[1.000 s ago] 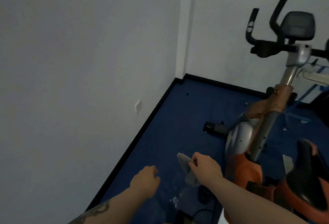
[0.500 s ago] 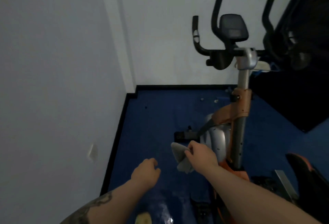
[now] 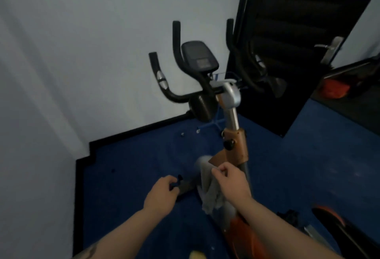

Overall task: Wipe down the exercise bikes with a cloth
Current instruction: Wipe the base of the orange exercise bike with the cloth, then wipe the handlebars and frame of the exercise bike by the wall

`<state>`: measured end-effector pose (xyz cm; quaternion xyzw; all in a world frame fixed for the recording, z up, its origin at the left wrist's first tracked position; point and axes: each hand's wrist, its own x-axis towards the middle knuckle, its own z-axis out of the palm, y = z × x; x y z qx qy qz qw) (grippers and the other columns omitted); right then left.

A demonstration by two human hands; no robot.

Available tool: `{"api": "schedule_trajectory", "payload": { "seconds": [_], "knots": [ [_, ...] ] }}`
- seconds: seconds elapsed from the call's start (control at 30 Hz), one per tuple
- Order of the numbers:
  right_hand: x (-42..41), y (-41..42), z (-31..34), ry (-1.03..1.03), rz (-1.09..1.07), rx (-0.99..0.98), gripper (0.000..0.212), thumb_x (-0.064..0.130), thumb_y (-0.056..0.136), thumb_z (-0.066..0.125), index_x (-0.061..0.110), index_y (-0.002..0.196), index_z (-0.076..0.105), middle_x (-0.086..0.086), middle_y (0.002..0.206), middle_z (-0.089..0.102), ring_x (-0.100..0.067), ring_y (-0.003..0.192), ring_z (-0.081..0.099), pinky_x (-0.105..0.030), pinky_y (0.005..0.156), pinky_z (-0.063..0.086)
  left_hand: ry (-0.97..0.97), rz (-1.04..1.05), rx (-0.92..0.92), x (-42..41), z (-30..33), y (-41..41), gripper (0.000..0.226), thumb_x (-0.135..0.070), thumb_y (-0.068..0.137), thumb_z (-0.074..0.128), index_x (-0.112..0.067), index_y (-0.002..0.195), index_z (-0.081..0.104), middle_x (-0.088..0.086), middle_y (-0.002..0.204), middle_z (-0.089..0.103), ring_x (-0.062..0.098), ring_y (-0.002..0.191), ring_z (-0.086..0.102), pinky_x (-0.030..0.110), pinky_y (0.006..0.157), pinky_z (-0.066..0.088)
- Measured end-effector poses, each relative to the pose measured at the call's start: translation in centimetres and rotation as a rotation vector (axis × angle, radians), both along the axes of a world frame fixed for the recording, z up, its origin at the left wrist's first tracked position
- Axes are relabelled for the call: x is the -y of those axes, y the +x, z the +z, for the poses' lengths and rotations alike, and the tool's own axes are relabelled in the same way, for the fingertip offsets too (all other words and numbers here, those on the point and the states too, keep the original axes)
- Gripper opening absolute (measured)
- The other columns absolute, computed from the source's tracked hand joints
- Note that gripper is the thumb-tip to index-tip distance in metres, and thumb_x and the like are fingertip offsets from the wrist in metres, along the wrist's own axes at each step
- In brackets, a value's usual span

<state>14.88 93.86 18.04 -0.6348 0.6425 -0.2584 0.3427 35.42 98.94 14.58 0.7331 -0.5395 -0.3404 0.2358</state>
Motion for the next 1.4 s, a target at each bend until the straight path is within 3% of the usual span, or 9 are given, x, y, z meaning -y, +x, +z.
{"api": "schedule_trajectory", "payload": {
  "seconds": [0.13,0.3,0.53,0.7,0.97,1.1,1.2,1.27,1.4],
  "knots": [
    [5.1,0.0,4.5,-0.233,-0.134,0.320,0.020,0.029,0.090,0.063,0.017,0.074,0.061,0.001,0.065,0.062,-0.009,0.061,0.059,-0.024,0.057,0.049,-0.257,0.121,-0.167,7.0,4.0,0.1,0.029,-0.015,0.095,0.054,-0.024,0.122,0.059,-0.007,0.126,0.058,0.006,0.112,0.054,0.018,0.092,0.040],
    [11.7,2.0,11.3,-0.532,-0.090,0.416,0.012,0.039,0.088,0.062,0.033,0.078,0.058,0.013,0.074,0.064,0.001,0.065,0.059,-0.009,0.052,0.043,-0.533,0.385,-0.412,14.5,10.1,0.0,0.022,-0.010,0.092,0.055,-0.026,0.104,0.065,-0.016,0.103,0.065,-0.016,0.090,0.057,0.005,0.072,0.040],
    [16.3,8.3,8.6,-0.615,0.201,-0.058,0.014,0.039,0.092,0.055,0.029,0.098,0.061,0.012,0.100,0.056,-0.005,0.097,0.048,-0.029,0.085,0.040,-0.508,0.376,-0.574,18.1,10.4,-1.7,0.022,-0.012,0.096,0.048,-0.021,0.097,0.068,-0.009,0.093,0.070,0.000,0.087,0.064,0.012,0.072,0.047],
    [14.8,7.7,5.5,-0.652,0.182,-0.062,0.020,0.036,0.094,0.042,0.027,0.102,0.058,0.014,0.095,0.054,-0.006,0.090,0.047,-0.028,0.076,0.044,-0.480,0.313,-0.629,19.5,9.1,-1.6,0.032,-0.016,0.101,0.039,-0.014,0.093,0.070,-0.006,0.088,0.070,-0.002,0.080,0.062,0.007,0.069,0.046],
    [16.3,9.8,6.9,-0.662,0.035,-0.091,0.016,0.027,0.096,0.046,0.020,0.092,0.060,0.006,0.089,0.061,-0.010,0.077,0.057,-0.032,0.068,0.050,-0.499,0.222,-0.686,19.9,8.2,-1.9,0.036,-0.020,0.103,0.035,-0.010,0.090,0.067,0.002,0.083,0.066,0.008,0.078,0.060,0.018,0.071,0.049],
    [14.3,6.5,6.4,-0.578,0.169,-0.065,0.011,0.026,0.095,0.049,0.024,0.090,0.058,0.013,0.083,0.058,-0.003,0.068,0.055,-0.030,0.061,0.050,-0.480,0.172,-0.690,20.0,8.2,-1.8,0.039,-0.023,0.103,0.035,-0.004,0.090,0.067,0.013,0.087,0.066,0.014,0.078,0.060,0.020,0.070,0.048],
    [15.9,4.3,9.7,-0.771,0.084,-0.039,0.010,0.027,0.092,0.050,0.023,0.093,0.059,0.016,0.084,0.057,0.000,0.071,0.053,-0.012,0.060,0.043,-0.450,0.152,-0.691,21.2,8.9,-1.7,0.040,-0.026,0.102,0.035,-0.009,0.091,0.069,0.009,0.089,0.067,0.009,0.079,0.061,0.017,0.070,0.047],
    [18.2,4.2,11.7,-0.948,0.003,-0.086,0.011,0.026,0.092,0.053,0.021,0.093,0.062,0.015,0.085,0.057,0.000,0.072,0.052,-0.012,0.059,0.041,-0.417,0.150,-0.693,22.1,9.3,-2.1,0.039,-0.029,0.102,0.034,-0.014,0.094,0.070,-0.003,0.089,0.068,0.003,0.082,0.062,0.012,0.070,0.047],
    [20.2,5.9,10.4,-0.897,0.365,-0.393,0.018,0.029,0.090,0.056,0.017,0.095,0.068,0.003,0.092,0.063,-0.014,0.086,0.055,-0.028,0.074,0.044,-0.435,0.188,-0.684,22.7,9.5,-2.9,0.037,-0.024,0.103,0.033,-0.009,0.093,0.065,-0.006,0.080,0.066,-0.001,0.072,0.060,0.009,0.063,0.046]
  ]
}}
